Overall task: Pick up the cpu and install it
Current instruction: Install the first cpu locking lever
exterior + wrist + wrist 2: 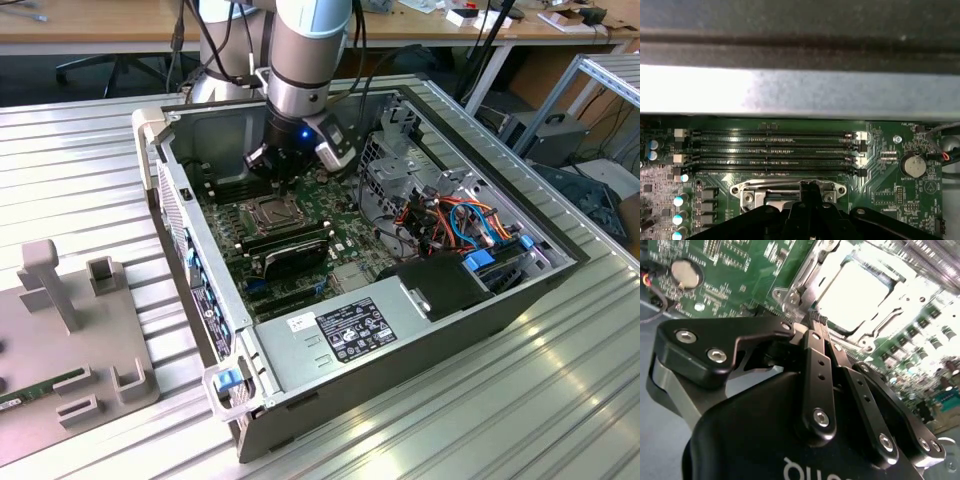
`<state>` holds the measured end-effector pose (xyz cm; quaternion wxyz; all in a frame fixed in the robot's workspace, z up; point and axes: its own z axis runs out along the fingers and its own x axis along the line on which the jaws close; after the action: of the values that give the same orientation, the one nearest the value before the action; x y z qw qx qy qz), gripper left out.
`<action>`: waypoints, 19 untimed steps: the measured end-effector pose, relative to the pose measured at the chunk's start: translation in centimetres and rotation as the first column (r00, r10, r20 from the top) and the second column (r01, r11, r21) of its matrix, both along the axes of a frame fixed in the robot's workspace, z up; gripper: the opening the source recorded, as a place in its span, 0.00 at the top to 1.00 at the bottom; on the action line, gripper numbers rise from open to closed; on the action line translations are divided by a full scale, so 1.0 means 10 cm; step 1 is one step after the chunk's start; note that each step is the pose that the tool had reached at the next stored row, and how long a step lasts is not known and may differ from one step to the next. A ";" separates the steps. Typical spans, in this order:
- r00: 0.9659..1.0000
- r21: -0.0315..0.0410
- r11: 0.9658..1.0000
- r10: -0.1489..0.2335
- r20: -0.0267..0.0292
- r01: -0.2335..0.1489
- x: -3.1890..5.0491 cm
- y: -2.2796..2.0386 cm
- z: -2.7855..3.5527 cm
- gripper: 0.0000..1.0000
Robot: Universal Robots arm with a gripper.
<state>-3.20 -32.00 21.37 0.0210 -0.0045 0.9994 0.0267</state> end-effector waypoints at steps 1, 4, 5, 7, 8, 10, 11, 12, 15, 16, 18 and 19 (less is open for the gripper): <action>1.000 -0.012 1.000 0.000 0.000 0.000 0.000 0.000 0.000 0.89; 1.000 -0.015 1.000 0.000 0.000 0.000 -0.032 0.001 -0.001 0.89; 1.000 -0.017 1.000 0.000 0.000 0.000 -0.069 0.000 -0.001 0.89; 1.000 -0.028 1.000 0.000 0.000 0.000 -0.073 0.000 -0.001 0.89; 1.000 -0.035 0.999 0.000 0.000 0.000 -0.073 0.000 -0.001 0.89; 1.000 -0.038 0.999 0.000 0.000 0.000 -0.073 0.000 0.000 0.89; 1.000 -0.038 0.999 0.000 0.000 0.000 -0.079 0.001 0.000 0.89; 1.000 -0.039 0.999 0.000 0.000 0.000 -0.095 0.001 -0.001 0.89; 1.000 -0.042 0.999 0.000 0.000 0.000 -0.112 -0.002 0.000 0.89; 1.000 -0.044 0.999 0.000 0.000 0.000 -0.113 -0.003 0.000 0.89; 1.000 -0.048 0.999 -0.001 0.000 0.001 -0.114 -0.016 -0.001 0.89; 1.000 -0.048 0.999 -0.001 0.000 0.001 -0.116 -0.038 -0.001 0.89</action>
<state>-4.37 -32.38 21.36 0.0208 -0.0047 0.9998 0.0026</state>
